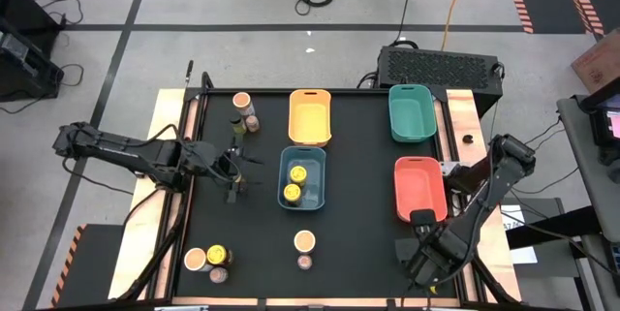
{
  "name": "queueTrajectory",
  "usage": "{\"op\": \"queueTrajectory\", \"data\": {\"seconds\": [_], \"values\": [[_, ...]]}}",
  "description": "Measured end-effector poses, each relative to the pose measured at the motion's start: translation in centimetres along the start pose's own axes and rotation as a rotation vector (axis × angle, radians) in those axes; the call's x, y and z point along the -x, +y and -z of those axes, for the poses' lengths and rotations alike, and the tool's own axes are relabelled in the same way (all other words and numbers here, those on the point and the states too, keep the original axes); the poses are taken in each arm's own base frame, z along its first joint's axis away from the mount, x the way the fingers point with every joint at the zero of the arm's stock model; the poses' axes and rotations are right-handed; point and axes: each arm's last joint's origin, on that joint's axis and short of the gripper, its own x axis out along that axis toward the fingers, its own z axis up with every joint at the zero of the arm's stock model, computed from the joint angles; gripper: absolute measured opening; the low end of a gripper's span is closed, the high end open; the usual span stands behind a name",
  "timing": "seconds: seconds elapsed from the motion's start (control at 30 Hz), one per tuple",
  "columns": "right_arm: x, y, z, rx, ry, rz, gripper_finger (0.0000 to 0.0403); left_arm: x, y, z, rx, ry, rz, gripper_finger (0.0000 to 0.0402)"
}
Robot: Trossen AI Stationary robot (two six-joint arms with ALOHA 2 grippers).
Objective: Sort spices by type
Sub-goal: Put the yellow seasoning bottle into the dark blue bin
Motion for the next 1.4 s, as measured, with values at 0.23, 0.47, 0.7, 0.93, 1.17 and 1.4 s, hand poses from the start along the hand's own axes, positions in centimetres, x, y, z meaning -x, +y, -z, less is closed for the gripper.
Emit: {"op": "queueTrajectory", "data": {"seconds": [0.23,0.47,0.7,0.93,1.17,1.4], "values": [[-1.6,0.1,0.2,0.008,0.006,0.004,0.0267,0.0,0.0,0.0,0.001,0.0,0.0,0.0267],[-2.4,0.0,0.2,0.011,0.015,0.012,0.0267,0.0,0.0,0.0,0.001,0.001,0.001,0.0267],[-3.8,-0.1,0.3,0.0,0.035,-0.009,0.0267,0.0,0.0,0.2,0.0,0.017,0.003,0.0267],[-5.3,-0.2,0.7,-0.004,0.056,-0.017,0.0267,0.0,0.0,0.2,0.0,0.016,0.003,0.0267],[-5.3,-0.1,0.6,-0.001,0.039,-0.018,0.0244,0.0,0.0,0.1,0.003,0.014,0.002,0.0267],[-5.3,0.0,0.1,0.0,-0.034,-0.008,0.022,0.0,0.0,0.1,0.002,0.014,0.002,0.0267]]}}
